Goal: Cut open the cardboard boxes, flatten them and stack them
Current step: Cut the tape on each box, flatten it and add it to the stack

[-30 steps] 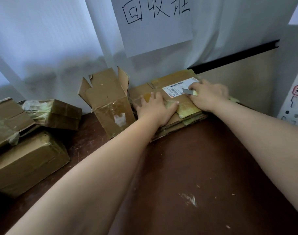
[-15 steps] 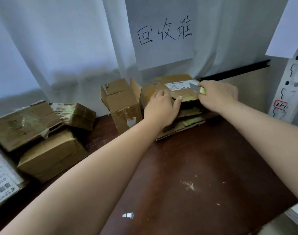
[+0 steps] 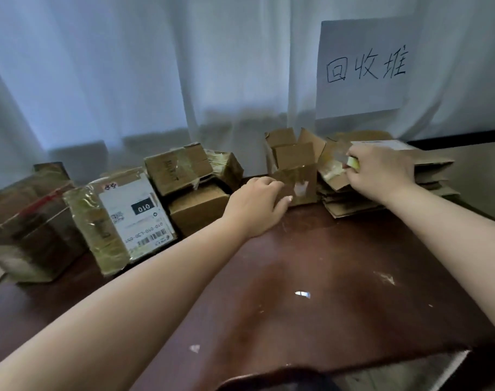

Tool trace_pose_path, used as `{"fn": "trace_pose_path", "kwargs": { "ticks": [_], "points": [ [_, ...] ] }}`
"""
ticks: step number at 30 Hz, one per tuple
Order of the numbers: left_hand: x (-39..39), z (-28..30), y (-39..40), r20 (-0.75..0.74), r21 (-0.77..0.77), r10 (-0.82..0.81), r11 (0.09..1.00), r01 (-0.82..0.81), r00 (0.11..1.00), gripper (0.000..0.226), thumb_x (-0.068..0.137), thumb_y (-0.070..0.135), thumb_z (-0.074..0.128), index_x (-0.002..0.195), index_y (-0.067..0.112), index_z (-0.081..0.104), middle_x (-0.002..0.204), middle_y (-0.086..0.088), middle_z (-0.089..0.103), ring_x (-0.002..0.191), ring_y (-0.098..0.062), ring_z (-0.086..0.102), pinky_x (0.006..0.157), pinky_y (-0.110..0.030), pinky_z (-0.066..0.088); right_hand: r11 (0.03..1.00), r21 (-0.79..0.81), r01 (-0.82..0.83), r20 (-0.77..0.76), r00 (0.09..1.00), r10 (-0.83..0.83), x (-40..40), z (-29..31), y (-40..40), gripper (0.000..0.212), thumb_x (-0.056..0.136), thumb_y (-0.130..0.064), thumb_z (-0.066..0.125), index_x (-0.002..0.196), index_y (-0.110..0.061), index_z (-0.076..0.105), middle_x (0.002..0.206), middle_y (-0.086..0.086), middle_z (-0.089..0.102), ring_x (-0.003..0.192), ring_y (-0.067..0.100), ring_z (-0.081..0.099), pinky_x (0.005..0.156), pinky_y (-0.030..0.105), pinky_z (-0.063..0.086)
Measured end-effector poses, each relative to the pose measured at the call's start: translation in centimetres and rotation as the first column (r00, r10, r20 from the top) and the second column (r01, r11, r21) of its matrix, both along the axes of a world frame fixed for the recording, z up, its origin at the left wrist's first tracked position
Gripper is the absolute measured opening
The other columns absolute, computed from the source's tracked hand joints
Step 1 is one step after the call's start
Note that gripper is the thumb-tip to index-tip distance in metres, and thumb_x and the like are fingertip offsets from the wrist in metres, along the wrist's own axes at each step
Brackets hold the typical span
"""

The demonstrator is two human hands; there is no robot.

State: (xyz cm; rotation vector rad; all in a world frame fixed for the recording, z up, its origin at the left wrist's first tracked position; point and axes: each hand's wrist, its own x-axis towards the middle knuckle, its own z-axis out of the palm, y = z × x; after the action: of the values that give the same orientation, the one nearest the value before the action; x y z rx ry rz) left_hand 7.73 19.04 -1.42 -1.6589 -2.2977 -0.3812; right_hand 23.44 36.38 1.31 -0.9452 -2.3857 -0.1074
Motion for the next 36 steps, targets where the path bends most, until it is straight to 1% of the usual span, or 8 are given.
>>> {"fn": "trace_pose_path", "kwargs": {
  "ticks": [4, 9, 16, 22, 27, 31, 34, 36],
  "points": [
    [-3.7, 0.7, -6.6, -0.014, -0.007, 0.098, 0.995, -0.098, 0.995, 0.044, 0.098, 0.042, 0.044, 0.131, 0.017, 0.056, 0.137, -0.004, 0.054, 0.129, -0.025, 0.045, 0.097, -0.039, 0.044, 0.997, -0.043, -0.061, 0.054, 0.997, 0.063, -2.6, 0.7, -4.1, 0.014, 0.088, -0.025, 0.058, 0.075, -0.021, 0.056, 0.079, 0.002, 0.055, 0.078, 0.026, 0.048, 0.059, 0.029, 0.033],
    [-6.8, 0.8, -14.0, 0.025, 0.006, 0.097, 0.995, -0.097, 0.995, 0.039, 0.095, 0.030, 0.052, 0.128, 0.011, 0.059, 0.134, -0.008, 0.054, 0.132, -0.027, 0.042, 0.108, -0.038, 0.036, 0.980, -0.112, -0.164, 0.097, 0.980, 0.175, -6.8, 0.7, -9.1, 0.016, 0.089, -0.029, 0.060, 0.074, -0.025, 0.058, 0.087, 0.005, 0.066, 0.087, 0.033, 0.059, 0.064, 0.031, 0.038],
    [-10.0, -1.0, -20.2, -0.022, 0.059, 0.073, 0.996, -0.072, 0.997, 0.035, 0.091, 0.022, 0.058, 0.124, 0.011, 0.063, 0.131, -0.009, 0.058, 0.132, -0.029, 0.042, 0.109, -0.039, 0.032, 0.983, -0.058, -0.174, 0.103, 0.979, 0.179, -11.4, 0.2, -13.3, 0.028, 0.093, -0.040, 0.055, 0.111, -0.022, 0.065, 0.109, 0.010, 0.066, 0.102, 0.036, 0.060, 0.069, 0.033, 0.039],
    [-10.5, -2.4, -19.7, -0.038, 0.099, -0.015, 0.995, 0.019, 0.999, 0.034, 0.088, 0.020, 0.057, 0.119, 0.010, 0.067, 0.127, -0.011, 0.061, 0.134, -0.033, 0.041, 0.110, -0.043, 0.032, 0.993, -0.112, 0.026, 0.022, 0.999, -0.023, -12.9, 0.3, -10.3, 0.063, 0.086, -0.049, 0.063, 0.127, -0.005, 0.043, 0.127, 0.019, 0.053, 0.109, 0.042, 0.056, 0.076, 0.043, 0.045],
    [-10.6, -2.4, -17.5, -0.034, 0.128, -0.060, 0.990, 0.064, 0.998, 0.031, 0.089, 0.021, 0.058, 0.117, 0.011, 0.068, 0.126, -0.012, 0.061, 0.135, -0.032, 0.040, 0.112, -0.045, 0.032, 0.961, -0.240, 0.138, 0.116, 0.987, -0.112, -13.9, -0.5, -8.4, 0.073, 0.082, -0.057, 0.064, 0.125, -0.003, 0.039, 0.120, 0.022, 0.058, 0.111, 0.041, 0.056, 0.073, 0.040, 0.039],
    [-10.6, -2.2, -15.9, -0.038, 0.141, -0.098, 0.985, 0.103, 0.994, 0.031, 0.088, 0.022, 0.055, 0.113, 0.011, 0.069, 0.122, -0.012, 0.063, 0.133, -0.033, 0.042, 0.110, -0.050, 0.035, 0.960, -0.216, 0.178, 0.102, 0.982, -0.159, -14.2, -1.2, -7.9, 0.070, 0.087, -0.045, 0.065, 0.134, 0.000, 0.037, 0.134, 0.021, 0.044, 0.116, 0.042, 0.052, 0.076, 0.041, 0.039],
    [-10.2, -2.1, -14.8, -0.046, 0.136, -0.108, 0.984, 0.114, 0.993, 0.034, 0.087, 0.024, 0.052, 0.113, 0.011, 0.070, 0.123, -0.011, 0.063, 0.133, -0.032, 0.043, 0.113, -0.052, 0.030, 0.936, -0.273, 0.220, 0.027, 0.975, -0.221, -13.6, -1.4, -7.2, 0.097, 0.084, -0.045, 0.068, 0.147, 0.004, 0.014, 0.145, 0.024, 0.032, 0.119, 0.045, 0.049, 0.087, 0.047, 0.043],
    [-9.8, -2.0, -14.2, -0.039, 0.133, -0.109, 0.985, 0.113, 0.993, 0.035, 0.087, 0.024, 0.051, 0.113, 0.012, 0.070, 0.124, -0.011, 0.062, 0.134, -0.031, 0.042, 0.114, -0.048, 0.024, 0.921, -0.300, 0.249, 0.058, 0.968, -0.243, -13.3, -1.5, -6.6, 0.100, 0.082, -0.048, 0.068, 0.148, 0.005, 0.014, 0.146, 0.023, 0.034, 0.121, 0.043, 0.049, 0.090, 0.046, 0.043]
  ]
}}
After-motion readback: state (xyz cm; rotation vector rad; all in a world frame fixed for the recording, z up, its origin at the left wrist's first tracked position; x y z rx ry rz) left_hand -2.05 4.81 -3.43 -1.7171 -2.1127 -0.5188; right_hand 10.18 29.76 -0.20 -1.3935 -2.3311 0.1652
